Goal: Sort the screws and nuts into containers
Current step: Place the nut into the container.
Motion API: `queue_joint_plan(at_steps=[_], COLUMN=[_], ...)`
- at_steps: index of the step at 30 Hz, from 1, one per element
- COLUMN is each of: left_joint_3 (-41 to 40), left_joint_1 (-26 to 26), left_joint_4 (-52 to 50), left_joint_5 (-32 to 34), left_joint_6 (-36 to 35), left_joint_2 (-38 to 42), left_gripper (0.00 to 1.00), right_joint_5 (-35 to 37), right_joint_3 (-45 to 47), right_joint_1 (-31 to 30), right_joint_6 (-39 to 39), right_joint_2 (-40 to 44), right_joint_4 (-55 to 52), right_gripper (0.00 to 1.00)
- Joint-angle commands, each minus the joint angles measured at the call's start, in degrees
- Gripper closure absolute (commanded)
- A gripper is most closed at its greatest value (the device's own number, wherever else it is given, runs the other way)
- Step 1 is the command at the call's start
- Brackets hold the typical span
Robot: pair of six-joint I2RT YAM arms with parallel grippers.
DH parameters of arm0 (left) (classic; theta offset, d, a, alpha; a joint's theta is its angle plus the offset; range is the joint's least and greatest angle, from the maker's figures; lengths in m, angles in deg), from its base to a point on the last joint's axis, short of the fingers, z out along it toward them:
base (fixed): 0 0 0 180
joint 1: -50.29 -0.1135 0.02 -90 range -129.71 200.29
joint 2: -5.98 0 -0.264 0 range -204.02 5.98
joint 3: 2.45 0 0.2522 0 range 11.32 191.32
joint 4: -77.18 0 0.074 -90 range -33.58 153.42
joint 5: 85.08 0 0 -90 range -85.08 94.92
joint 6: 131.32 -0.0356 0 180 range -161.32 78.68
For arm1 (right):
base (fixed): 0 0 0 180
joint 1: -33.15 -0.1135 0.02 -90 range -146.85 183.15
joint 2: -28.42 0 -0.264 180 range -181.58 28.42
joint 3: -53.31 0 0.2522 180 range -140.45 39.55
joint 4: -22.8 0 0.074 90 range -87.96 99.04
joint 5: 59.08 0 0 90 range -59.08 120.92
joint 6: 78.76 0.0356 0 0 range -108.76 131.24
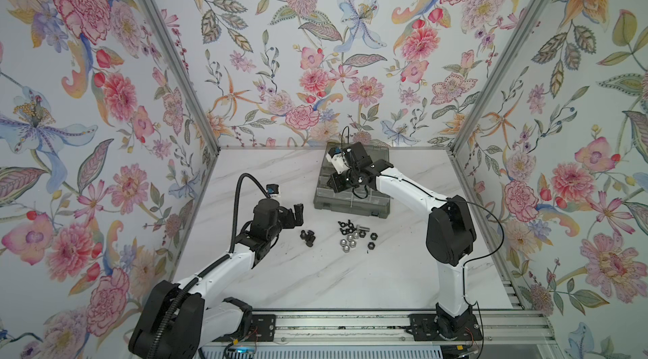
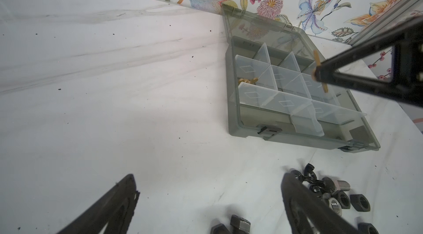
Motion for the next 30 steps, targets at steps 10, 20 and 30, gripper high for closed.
queue_joint_plan(at_steps=[10, 20, 30], left_joint_3=[-0.04, 0.2, -0.92], left_joint_1=[-0.28, -0.36, -0.3], left_joint_4=[2.42, 2.95, 4.24], left_joint_5=[-2.05, -3.18, -4.15], left_joint_6=[1.65, 1.56, 2.02], left_joint_2=[-1.51, -2.14, -2.09], left_gripper=[0.01, 0.0, 0.01], right_joint_5=[4.77, 7.61, 8.44], right_joint_3=[-15.81, -16.69, -16.86], right_joint_1=[0.65, -0.52, -0.09], right_joint_6=[-8.03, -8.76, -9.57], right_joint_2=[-13.47, -17.43, -18.26], right_joint_4=[-1.33, -1.61, -1.94], right_gripper=[1.0, 1.0, 1.0])
